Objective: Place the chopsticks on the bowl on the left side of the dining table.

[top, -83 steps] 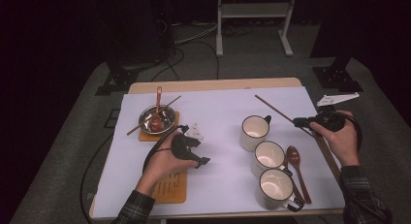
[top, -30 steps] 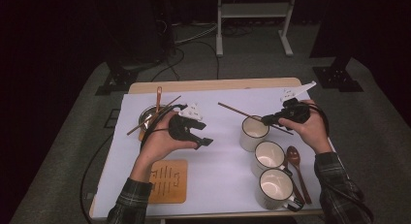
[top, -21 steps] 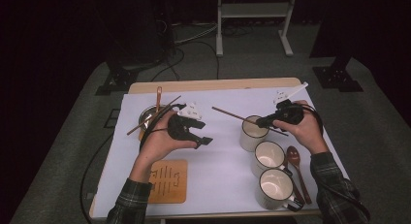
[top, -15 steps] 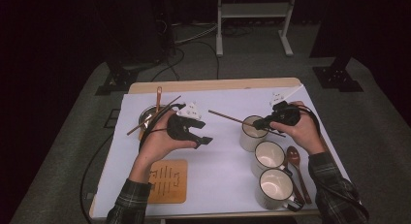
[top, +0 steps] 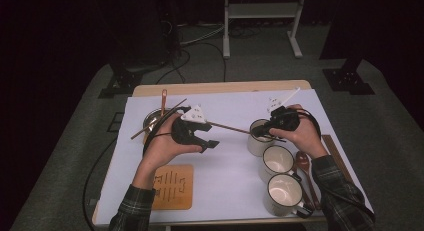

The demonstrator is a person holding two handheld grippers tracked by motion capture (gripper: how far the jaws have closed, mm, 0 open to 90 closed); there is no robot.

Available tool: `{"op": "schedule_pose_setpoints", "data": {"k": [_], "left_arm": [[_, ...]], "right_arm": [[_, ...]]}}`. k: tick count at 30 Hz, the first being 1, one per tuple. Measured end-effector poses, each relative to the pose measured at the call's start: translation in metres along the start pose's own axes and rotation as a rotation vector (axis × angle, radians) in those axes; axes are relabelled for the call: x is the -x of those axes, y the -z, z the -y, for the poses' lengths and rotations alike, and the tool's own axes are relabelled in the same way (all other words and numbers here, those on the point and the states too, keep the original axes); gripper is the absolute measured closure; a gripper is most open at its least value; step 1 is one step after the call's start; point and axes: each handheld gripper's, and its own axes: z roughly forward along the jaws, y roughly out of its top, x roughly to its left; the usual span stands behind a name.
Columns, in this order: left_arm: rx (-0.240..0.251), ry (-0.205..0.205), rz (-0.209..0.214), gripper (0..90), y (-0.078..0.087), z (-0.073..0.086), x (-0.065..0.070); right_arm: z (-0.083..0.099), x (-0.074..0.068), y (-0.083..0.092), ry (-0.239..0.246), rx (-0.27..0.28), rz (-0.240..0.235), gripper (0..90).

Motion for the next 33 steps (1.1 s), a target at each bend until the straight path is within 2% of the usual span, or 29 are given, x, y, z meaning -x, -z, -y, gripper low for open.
{"op": "schedule_pose_setpoints", "data": {"k": [8,12,16,20,26,33], "left_arm": [[-0.003,-0.011,0.002,37.4,-0.001,0.000,0.000],[-0.007,-0.014,0.005,37.8,-0.003,0.001,0.000],[-0.008,-0.015,0.010,38.3,-0.005,0.002,0.000],[-0.030,-0.034,0.008,40.2,-0.007,0.002,0.000],[-0.042,-0.056,0.020,42.6,-0.011,0.002,0.003],[-0.051,-0.068,0.059,46.3,-0.014,0.003,0.004]], "right_arm": [[-0.009,-0.006,-0.011,0.043,-0.018,-0.044,85.2],[-0.013,-0.009,-0.015,0.082,-0.024,-0.075,85.2],[-0.017,-0.012,-0.018,0.100,-0.028,-0.094,85.2],[-0.020,-0.013,-0.020,0.110,-0.029,-0.119,85.2],[-0.025,-0.016,-0.022,0.129,-0.030,-0.159,85.2],[-0.033,-0.017,-0.024,0.164,-0.041,-0.204,85.2]]}}
